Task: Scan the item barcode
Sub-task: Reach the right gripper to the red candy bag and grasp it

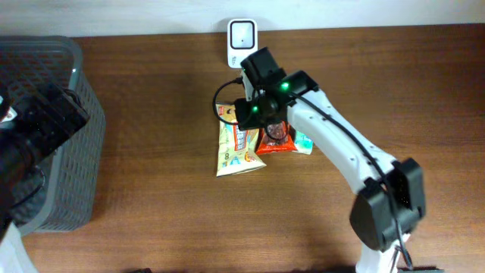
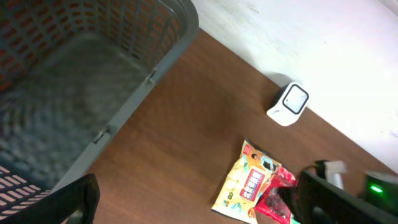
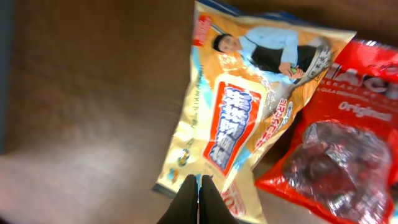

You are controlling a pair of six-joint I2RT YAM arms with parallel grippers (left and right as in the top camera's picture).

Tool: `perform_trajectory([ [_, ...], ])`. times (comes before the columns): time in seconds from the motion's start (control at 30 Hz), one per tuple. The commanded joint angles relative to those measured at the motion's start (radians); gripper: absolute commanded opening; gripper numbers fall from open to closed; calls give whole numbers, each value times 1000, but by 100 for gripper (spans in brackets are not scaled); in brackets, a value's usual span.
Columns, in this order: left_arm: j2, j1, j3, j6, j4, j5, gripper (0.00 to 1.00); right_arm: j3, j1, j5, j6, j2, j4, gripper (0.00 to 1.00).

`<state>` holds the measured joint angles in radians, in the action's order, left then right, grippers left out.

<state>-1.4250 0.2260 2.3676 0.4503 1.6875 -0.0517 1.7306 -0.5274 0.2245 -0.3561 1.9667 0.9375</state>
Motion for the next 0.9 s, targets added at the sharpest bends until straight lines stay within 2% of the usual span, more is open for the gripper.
perform_trajectory([
  [0.0,6,4,5,8,0,5,99,18,-4,-19,-24,80,-2,4],
  [0.27,6,4,5,8,0,5,99,13,-4,-132,-18,264,49,4],
  [0.4,6,4,5,8,0,5,99,21,-5,-158,-8,258,79,4],
  [0.5,6,4,5,8,0,5,99,86,2,-164,8,229,167,4],
  [0.63,6,4,5,8,0,5,99,245,24,-284,8,194,340,5],
  [0.73,6,4,5,8,0,5,99,370,53,-374,8,193,436,24],
  [0.83,6,4,5,8,0,5,99,389,95,-393,31,193,443,59],
  [0.87,6,4,5,8,0,5,99,387,112,-389,50,197,446,61],
])
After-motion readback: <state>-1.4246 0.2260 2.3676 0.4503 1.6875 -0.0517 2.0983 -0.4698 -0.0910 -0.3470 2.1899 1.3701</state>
